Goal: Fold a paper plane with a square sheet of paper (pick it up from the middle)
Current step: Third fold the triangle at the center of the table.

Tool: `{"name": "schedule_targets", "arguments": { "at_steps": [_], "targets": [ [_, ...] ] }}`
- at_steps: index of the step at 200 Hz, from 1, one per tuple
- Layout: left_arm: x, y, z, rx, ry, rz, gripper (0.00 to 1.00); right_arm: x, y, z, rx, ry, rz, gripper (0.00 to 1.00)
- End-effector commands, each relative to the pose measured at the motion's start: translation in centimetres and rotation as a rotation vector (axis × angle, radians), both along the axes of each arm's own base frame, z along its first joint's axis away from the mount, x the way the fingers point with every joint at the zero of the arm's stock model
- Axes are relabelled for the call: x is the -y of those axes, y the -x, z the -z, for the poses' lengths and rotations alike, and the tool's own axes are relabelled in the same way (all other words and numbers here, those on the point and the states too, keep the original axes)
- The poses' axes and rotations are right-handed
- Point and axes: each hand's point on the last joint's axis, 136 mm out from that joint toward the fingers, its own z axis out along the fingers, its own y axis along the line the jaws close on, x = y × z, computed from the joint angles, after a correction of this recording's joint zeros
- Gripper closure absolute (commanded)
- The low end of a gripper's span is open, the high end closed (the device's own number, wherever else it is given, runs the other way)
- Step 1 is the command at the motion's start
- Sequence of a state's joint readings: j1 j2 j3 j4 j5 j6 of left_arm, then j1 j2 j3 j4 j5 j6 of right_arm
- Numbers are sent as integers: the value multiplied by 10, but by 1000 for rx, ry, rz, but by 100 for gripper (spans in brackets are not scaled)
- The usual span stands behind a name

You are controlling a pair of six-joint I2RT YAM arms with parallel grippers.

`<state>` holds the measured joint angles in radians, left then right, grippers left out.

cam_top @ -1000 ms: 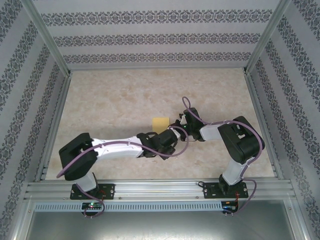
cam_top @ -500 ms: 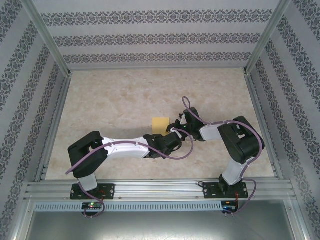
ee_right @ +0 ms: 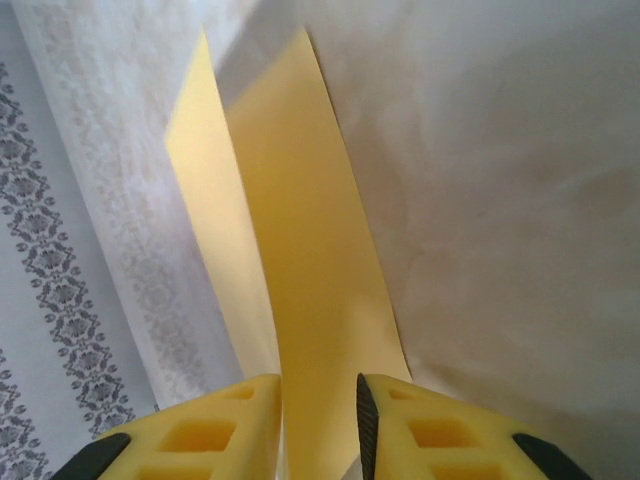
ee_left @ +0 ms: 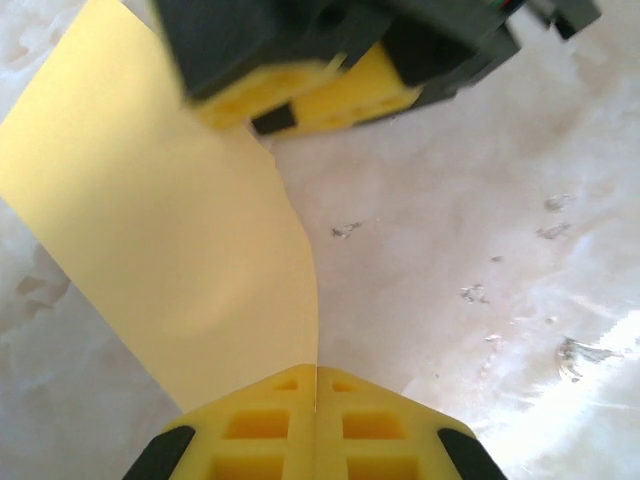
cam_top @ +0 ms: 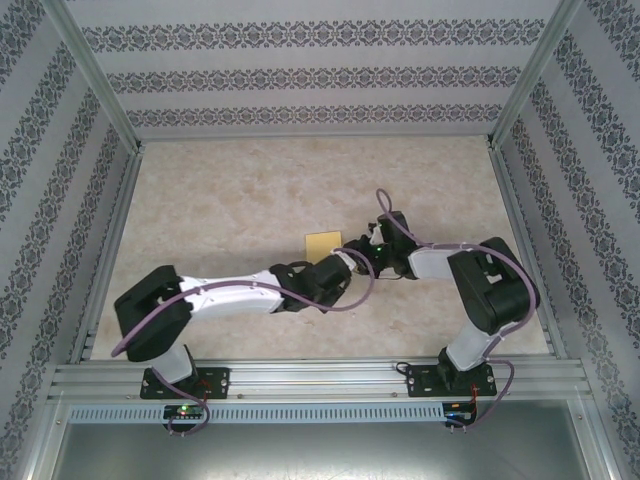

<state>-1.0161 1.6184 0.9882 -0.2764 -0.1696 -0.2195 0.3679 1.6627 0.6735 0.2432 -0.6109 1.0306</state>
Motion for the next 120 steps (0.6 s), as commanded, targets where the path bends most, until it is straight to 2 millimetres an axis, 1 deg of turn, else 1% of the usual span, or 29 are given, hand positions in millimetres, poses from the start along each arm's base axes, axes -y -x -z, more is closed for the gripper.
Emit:
{"name": "schedule_targets", "arguments": {
  "at_steps": [1, 19, 36, 49, 69, 80, 103, 120],
  "targets": [
    [7, 4, -10, -128, 200, 20, 100, 13, -8, -19, 80, 72, -26, 72],
    [4, 5, -7, -213, 253, 25, 100, 9, -16, -27, 108, 87, -56, 75],
    [3, 5, -5, -251, 289, 33, 100, -4, -25, -33, 118, 64, -97, 81],
    [3, 5, -6, -272, 311, 41, 100, -11, -31, -34, 126, 67, -110, 82],
    [0, 5, -4, -297, 326, 45, 100, -19, -39, -24, 104, 96, -139, 83],
    [-2, 4, -4, -305, 335, 38, 100, -26, -41, -20, 97, 99, -166, 85],
    [-5, 1, -4, -326, 360, 31, 100, -41, -42, -13, 85, 109, -217, 86],
    [-8, -2, -2, -332, 366, 16, 100, -46, -39, -5, 70, 155, -253, 86]
  ]
}}
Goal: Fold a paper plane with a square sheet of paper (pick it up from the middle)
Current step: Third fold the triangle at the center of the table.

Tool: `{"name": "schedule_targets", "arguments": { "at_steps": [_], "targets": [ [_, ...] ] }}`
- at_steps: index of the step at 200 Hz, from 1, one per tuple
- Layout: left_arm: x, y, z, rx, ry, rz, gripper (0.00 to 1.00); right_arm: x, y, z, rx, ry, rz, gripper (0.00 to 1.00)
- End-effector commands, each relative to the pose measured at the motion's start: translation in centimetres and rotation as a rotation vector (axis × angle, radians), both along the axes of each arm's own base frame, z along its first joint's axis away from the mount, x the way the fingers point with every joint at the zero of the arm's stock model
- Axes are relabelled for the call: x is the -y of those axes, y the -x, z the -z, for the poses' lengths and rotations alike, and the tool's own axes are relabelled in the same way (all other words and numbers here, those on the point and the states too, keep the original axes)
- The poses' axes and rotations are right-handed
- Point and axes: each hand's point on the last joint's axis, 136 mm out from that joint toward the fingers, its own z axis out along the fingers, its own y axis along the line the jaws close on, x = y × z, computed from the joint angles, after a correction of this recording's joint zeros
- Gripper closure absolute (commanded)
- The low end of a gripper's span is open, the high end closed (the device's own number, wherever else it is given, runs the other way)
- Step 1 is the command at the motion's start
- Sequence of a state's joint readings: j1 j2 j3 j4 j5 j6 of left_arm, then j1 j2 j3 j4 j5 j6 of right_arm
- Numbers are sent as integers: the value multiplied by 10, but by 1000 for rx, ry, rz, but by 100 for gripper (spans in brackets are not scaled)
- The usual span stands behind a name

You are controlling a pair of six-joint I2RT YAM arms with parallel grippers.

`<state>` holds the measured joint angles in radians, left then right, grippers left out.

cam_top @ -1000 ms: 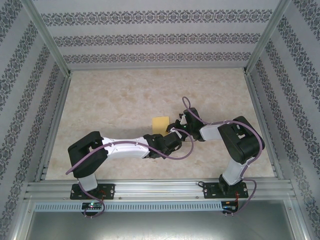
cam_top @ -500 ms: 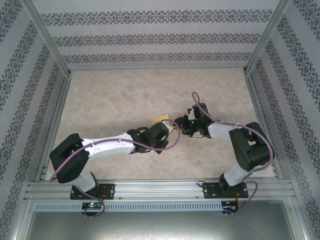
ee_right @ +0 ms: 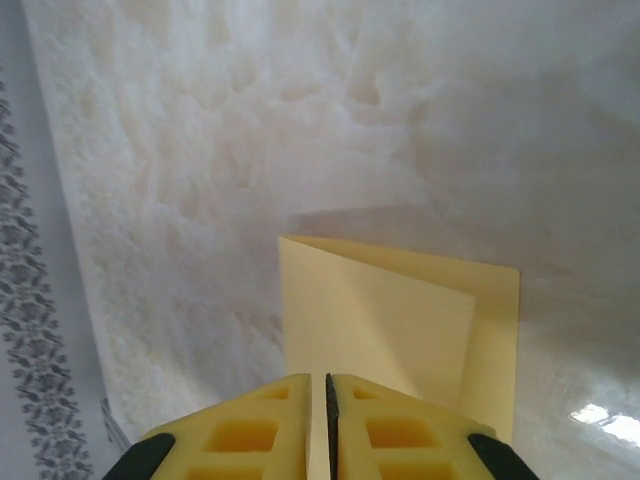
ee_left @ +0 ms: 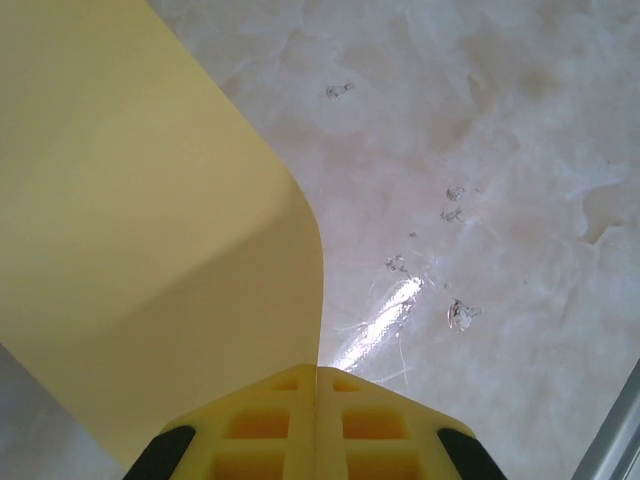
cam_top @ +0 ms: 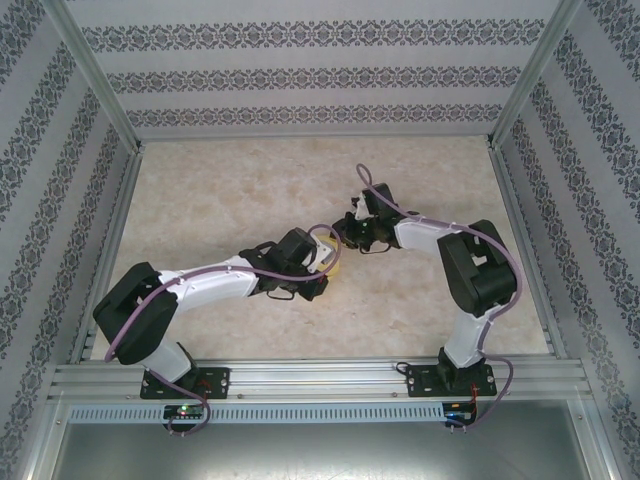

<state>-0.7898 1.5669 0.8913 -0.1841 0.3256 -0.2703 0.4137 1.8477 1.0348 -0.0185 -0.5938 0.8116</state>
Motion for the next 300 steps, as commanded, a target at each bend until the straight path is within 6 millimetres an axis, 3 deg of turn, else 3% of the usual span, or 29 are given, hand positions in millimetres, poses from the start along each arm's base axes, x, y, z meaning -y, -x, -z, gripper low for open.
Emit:
{"name": "schedule_targets", "arguments": {
  "at_steps": [1, 54, 84, 162, 300],
  "targets": [
    [2, -4, -6, -18, 61, -7, 100, -9, 8, 9, -18, 56, -78, 86],
    [-4, -11, -1, -83, 80, -36, 100, -2, 20, 47, -85, 216, -156, 87],
    [-12, -23, 4, -124, 88, -82, 100, 4, 25, 56, -98, 272, -195, 88],
    [-23, -45, 21, -169, 46, -141, 100, 1, 27, 55, -83, 270, -221, 87],
    [-28, -46, 39, -197, 9, -170, 99, -3, 31, 53, -83, 265, -224, 86]
  ]
}}
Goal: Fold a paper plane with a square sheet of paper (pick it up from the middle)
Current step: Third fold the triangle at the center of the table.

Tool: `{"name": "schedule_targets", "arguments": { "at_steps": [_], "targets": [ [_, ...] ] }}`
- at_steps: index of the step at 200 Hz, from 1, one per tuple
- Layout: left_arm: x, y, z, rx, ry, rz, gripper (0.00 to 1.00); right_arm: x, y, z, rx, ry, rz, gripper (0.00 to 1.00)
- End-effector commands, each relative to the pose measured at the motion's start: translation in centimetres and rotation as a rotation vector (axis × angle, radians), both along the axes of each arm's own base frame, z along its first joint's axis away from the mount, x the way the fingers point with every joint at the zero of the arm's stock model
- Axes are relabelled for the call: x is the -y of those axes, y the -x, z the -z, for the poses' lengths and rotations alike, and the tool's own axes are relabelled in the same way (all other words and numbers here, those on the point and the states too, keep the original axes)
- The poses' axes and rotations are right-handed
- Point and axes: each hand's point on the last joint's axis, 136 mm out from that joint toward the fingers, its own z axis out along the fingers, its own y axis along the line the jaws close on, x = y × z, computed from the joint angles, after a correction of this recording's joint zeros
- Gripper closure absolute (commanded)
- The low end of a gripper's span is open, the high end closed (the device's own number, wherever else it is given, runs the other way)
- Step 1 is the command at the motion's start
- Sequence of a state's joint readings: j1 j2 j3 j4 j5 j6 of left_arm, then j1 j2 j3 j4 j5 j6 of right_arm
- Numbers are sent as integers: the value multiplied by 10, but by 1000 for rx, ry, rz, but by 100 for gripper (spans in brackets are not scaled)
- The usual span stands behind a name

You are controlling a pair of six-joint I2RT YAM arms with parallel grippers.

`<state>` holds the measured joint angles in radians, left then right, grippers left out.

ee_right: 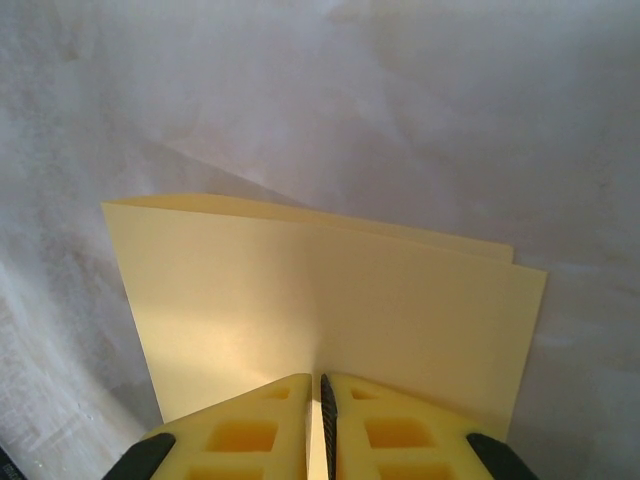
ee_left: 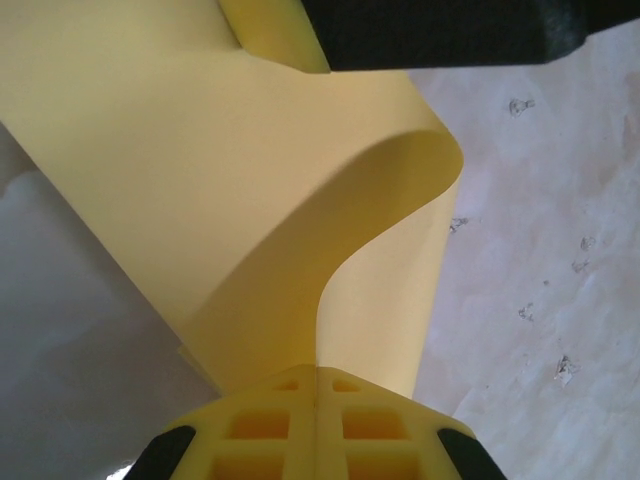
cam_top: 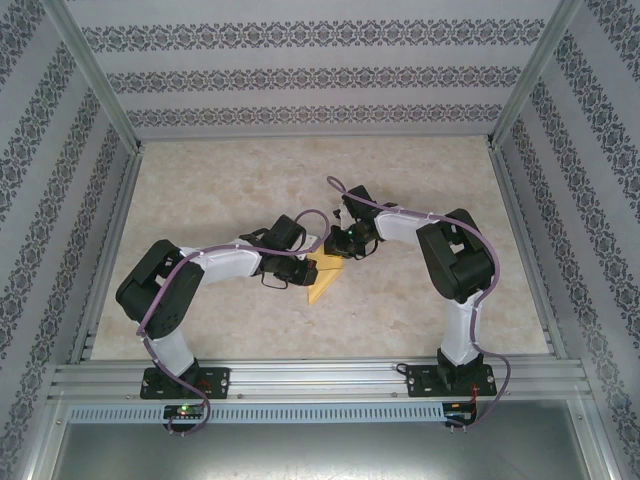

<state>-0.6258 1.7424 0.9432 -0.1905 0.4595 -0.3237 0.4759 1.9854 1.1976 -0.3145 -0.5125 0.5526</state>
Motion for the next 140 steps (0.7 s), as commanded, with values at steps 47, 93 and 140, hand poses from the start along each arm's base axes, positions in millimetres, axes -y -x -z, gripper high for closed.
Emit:
{"name": "schedule_targets", "arguments": {
  "at_steps": [47, 93, 140],
  "targets": [
    [-7, -13, -1, 20, -28, -52, 99, 6, 11, 11, -35, 60, -3, 86],
    [-11, -10, 8, 6, -44, -66, 99, 7, 12, 11, -37, 64, -3, 85],
    [-8, -7, 14, -26, -30, -64, 98, 7, 12, 8, -30, 60, 3, 84]
  ]
}}
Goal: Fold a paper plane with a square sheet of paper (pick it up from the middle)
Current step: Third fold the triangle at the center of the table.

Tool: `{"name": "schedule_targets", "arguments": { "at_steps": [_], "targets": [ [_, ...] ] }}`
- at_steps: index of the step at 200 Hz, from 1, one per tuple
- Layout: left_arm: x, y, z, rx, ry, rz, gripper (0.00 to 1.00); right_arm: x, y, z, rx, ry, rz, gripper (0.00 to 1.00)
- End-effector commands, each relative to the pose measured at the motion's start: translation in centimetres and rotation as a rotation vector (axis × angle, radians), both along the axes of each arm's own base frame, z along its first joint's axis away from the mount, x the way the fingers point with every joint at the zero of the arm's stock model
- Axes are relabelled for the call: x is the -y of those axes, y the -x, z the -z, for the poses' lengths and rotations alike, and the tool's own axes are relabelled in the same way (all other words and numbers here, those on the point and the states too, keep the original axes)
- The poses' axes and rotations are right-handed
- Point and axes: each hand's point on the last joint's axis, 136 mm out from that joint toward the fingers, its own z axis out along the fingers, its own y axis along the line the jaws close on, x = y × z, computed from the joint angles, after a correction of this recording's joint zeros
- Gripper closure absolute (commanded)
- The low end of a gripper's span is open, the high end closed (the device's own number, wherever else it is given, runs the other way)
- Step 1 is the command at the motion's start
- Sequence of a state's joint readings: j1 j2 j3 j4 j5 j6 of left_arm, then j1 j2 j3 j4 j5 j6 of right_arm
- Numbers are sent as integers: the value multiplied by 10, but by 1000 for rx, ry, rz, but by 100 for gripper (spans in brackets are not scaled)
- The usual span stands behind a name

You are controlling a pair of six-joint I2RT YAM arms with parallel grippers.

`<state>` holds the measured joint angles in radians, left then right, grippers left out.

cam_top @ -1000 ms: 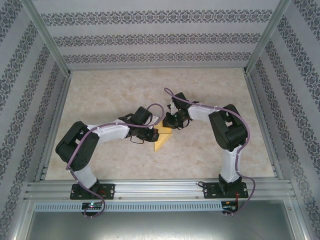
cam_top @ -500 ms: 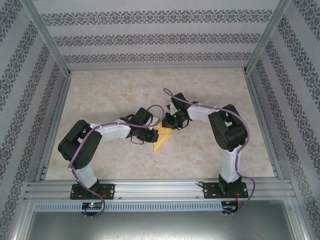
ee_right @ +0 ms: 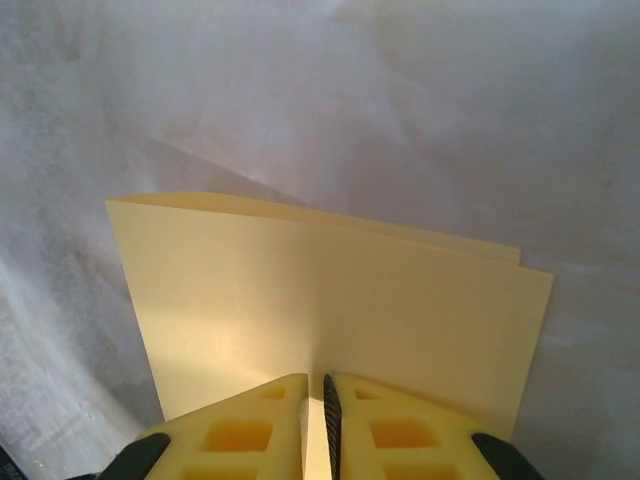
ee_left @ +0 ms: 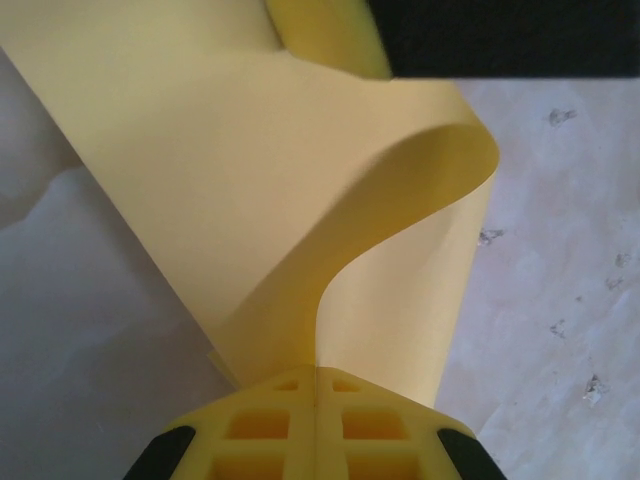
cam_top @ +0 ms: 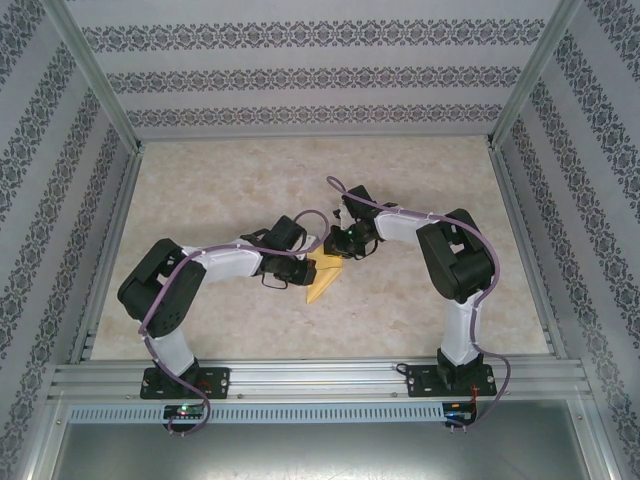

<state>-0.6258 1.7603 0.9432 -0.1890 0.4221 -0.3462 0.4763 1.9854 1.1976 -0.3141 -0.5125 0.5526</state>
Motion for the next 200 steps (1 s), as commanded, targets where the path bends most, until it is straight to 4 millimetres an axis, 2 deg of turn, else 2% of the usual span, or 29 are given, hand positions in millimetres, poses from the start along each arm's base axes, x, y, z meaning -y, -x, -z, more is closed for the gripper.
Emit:
{"name": "schedule_targets", "arguments": {
  "at_steps": [1, 66, 98, 113, 137, 155, 166, 182, 200],
  "targets": [
    [-3, -4, 6, -19, 5, -28, 98, 7, 12, 8, -29, 60, 3, 84],
    [-1, -2, 3, -20, 35, -39, 98, 8, 12, 10, -32, 54, 19, 85],
    [-2, 0, 6, -37, 21, -38, 97, 6, 10, 2, -19, 41, 24, 85],
    [-3, 1, 7, -43, 17, -36, 97, 3, 6, -6, 1, 12, 32, 84],
    [-4, 2, 8, -43, 10, -36, 97, -3, -4, -37, 66, -76, 64, 81],
    [-4, 2, 7, -43, 10, -34, 97, 7, -11, -62, 125, -99, 115, 80],
    [-3, 2, 6, -43, 18, -32, 97, 16, -11, -71, 150, -108, 148, 79],
    [1, 1, 2, -38, 37, -25, 97, 24, -3, -76, 158, -134, 177, 81],
    [4, 1, -1, -37, 49, -15, 97, 20, 17, -75, 137, -176, 179, 88]
  ]
}}
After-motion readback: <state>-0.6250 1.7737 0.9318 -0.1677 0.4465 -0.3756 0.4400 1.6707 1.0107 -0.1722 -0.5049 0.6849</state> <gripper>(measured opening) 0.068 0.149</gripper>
